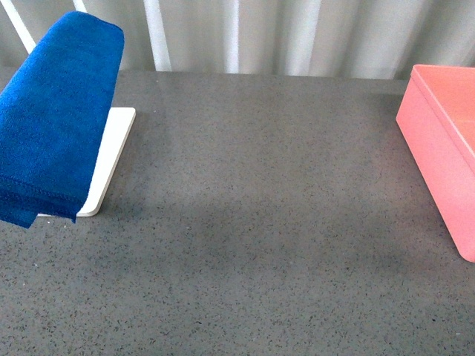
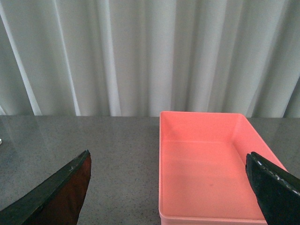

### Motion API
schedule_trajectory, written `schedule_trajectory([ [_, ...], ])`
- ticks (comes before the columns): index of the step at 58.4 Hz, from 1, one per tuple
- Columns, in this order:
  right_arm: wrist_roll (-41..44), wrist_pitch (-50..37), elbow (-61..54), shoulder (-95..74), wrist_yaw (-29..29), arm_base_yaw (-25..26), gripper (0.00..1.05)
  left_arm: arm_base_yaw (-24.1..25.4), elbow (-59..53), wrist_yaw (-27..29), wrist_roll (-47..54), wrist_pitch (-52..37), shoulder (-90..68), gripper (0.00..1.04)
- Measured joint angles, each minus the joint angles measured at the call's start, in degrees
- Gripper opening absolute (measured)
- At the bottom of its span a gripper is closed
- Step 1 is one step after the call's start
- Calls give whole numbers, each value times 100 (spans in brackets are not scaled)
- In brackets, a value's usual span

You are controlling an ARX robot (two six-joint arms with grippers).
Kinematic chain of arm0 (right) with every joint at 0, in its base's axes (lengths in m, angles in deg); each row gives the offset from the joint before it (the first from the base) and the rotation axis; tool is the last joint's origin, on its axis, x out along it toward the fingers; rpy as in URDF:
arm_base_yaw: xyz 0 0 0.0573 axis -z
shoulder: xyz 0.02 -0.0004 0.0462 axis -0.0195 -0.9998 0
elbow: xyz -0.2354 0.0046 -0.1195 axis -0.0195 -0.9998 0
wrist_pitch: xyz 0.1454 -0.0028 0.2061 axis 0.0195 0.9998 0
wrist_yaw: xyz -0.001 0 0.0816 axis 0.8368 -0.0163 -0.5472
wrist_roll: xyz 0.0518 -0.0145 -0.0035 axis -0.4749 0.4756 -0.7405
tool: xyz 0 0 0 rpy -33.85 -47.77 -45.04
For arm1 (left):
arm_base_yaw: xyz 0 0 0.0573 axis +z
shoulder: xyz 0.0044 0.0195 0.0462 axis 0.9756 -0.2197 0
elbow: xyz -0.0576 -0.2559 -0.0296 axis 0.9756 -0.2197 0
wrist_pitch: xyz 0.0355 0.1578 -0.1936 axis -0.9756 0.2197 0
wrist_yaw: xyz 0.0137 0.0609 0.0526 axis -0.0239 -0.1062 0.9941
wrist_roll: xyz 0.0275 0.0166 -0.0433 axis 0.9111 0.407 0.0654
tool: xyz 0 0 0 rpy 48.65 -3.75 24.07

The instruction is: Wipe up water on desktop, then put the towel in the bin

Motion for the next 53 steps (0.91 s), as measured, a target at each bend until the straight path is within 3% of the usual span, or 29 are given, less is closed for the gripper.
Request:
schedule_trajectory([
  [15, 2, 0, 0, 0, 0, 0, 98, 0, 0, 0, 0, 0, 0, 98],
  [20, 2, 0, 0, 0, 0, 0, 98, -450, 466, 1235, -833, 1062, -837, 98],
  [23, 0, 0, 0, 2, 2, -2, 98, -612, 708, 1530, -1432, 1032, -1617, 98],
  [27, 2, 0, 0, 0, -4, -2, 98, -654, 955, 1425, -1668, 577, -2409, 98],
  [35, 2, 0, 0, 2, 0, -2, 98, -603, 2037, 629, -1556, -483, -4301, 98],
  [46, 2, 0, 0, 2, -2, -2, 98, -315, 3692, 68, -485, -686, -6640, 98],
  [53, 0, 0, 0, 2, 0, -2, 98, -151, 4981, 24, 15, -105, -7919, 98],
])
